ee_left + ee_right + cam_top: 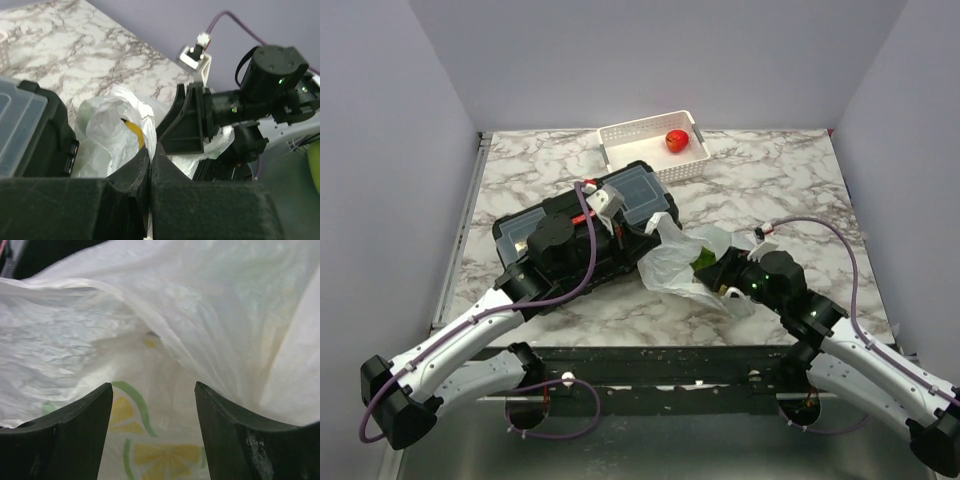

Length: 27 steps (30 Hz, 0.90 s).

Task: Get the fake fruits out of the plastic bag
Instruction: Adjust the plastic bag at the center of the board.

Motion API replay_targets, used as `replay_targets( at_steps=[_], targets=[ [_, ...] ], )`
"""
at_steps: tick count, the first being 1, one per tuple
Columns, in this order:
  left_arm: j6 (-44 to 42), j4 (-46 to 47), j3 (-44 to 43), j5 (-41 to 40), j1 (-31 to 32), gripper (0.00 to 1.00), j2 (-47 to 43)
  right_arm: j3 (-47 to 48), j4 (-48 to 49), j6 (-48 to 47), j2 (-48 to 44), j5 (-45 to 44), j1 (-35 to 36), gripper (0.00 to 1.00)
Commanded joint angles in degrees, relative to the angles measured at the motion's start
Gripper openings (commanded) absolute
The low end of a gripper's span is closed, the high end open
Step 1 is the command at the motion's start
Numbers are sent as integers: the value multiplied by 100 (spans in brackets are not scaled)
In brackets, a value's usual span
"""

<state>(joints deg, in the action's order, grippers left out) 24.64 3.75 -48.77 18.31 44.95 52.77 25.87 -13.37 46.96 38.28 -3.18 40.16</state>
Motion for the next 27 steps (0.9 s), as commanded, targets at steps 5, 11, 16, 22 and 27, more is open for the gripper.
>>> replay_targets(
  at_steps=[5,11,16,22,27],
  targets=[
    [125,67,720,454,2,0,-598,-218,2108,-1100,779,1062,24,64],
    [189,-184,843,66,-2,0,-700,-688,2181,-534,1190,-133,1341,53],
    [251,-245,822,-234,-3,0,-506,-655,2029,-111,2079,-1830,2866,53],
    [285,-220,851,-298,7,0,-532,-401,2221,328,3421,-2071,2974,52],
    [19,140,1384,-180,16,0,-1260,-290,1510,318,2447,-2684,2974,66]
  ],
)
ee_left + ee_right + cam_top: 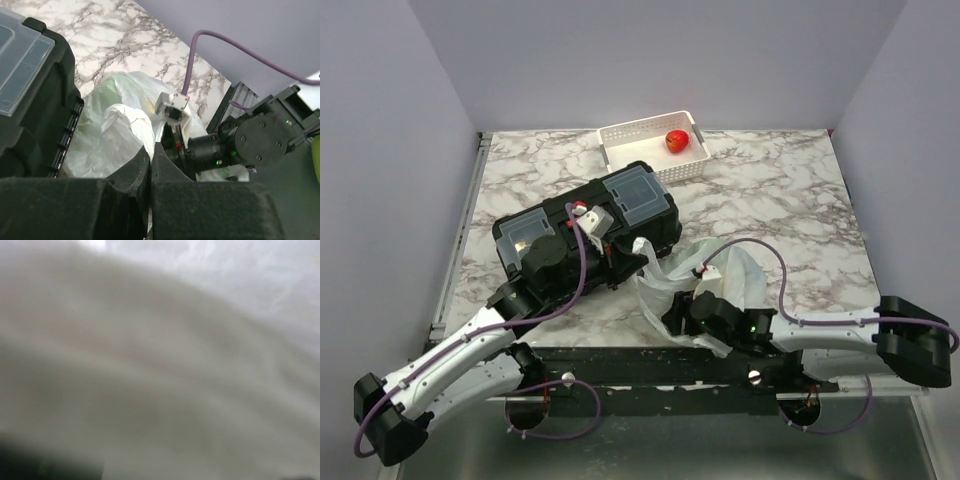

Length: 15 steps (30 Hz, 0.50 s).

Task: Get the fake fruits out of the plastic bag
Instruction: Adjust the plastic bag at the center of the board, then take out the fake fruit from the plastic bag.

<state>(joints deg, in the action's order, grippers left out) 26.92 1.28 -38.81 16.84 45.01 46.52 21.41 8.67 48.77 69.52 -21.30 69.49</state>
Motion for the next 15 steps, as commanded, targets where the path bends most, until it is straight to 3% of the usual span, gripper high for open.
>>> replay_targets(
  at_steps=[1,4,7,15],
  targets=[
    [-272,456,490,-23,15,0,-813,182,-925,149,-939,-1046,41,70],
    [-354,682,865,-56,32,0,-1223,271,-1563,223,-1569,-1330,37,78],
    [-298,874,1112,-2,47,0,-1447,319,-2139,422,-2008,-1758,31,78],
    [-59,1205,1252,118,54,0,-1471,602,-3535,1805,-1748,-3856,28,72]
  ],
)
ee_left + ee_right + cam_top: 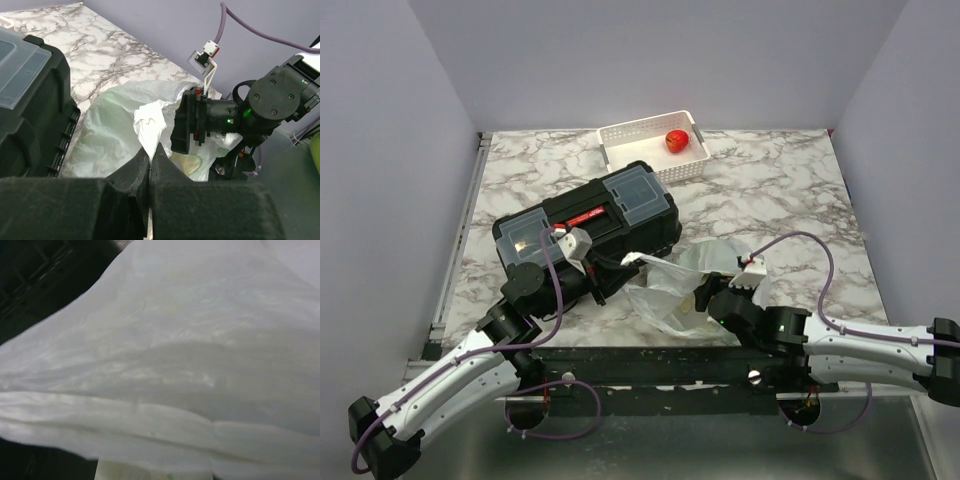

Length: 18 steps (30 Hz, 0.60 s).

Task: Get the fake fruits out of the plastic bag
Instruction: Take out the fake fruit from the plastic bag.

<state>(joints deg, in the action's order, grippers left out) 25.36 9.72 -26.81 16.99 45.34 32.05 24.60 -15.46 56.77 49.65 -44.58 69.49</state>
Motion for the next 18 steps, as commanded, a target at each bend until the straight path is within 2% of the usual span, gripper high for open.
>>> replay_targets(
  at_steps=[1,5,6,11,14,16,18],
  targets=[
    [83,385,56,100,21,0,-61,302,-1244,1195,325,-1718,25,71],
    [56,377,18,20,23,0,-138,479,-1447,1067,568,-1745,25,70],
    [77,367,7,15,23,0,-137,522,-1616,1272,647,-1751,23,70],
    [276,759,178,188,20,0,-32,584,-1957,2028,973,-1945,-39,89],
    [259,681,150,175,22,0,-48,661,-1950,2349,1207,-2132,-220,92],
    [220,573,142,139,21,0,-100,673,-1620,2185,1483,-2167,-426,92],
    [182,510,151,146,27,0,-139,711,-1050,1557,1836,-1970,-778,92]
  ],
)
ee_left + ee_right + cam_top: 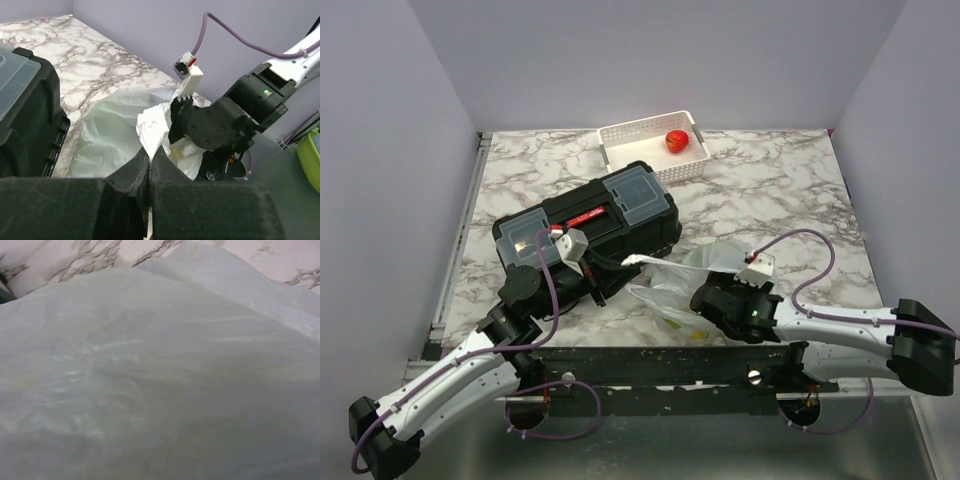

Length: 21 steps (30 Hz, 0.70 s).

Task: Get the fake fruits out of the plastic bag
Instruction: Take out the fake fruit from the plastic bag.

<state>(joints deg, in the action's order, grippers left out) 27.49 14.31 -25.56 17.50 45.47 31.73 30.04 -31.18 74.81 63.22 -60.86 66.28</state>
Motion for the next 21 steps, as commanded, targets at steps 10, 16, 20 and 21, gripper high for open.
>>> replay_targets(
  at_steps=[10,16,20,21],
  targets=[
    [25,-68,129,17,17,0,-178,516,1012,-738,1623,-159,-932,86],
    [-161,-400,-98,-124,18,0,-36,327,1463,-861,1880,410,-1250,81],
    [-202,-585,-268,-382,21,0,189,273,1720,-1024,1940,673,-1268,59],
    [-179,-652,-350,-482,16,0,266,284,1756,-1082,1931,746,-1264,51]
  ],
)
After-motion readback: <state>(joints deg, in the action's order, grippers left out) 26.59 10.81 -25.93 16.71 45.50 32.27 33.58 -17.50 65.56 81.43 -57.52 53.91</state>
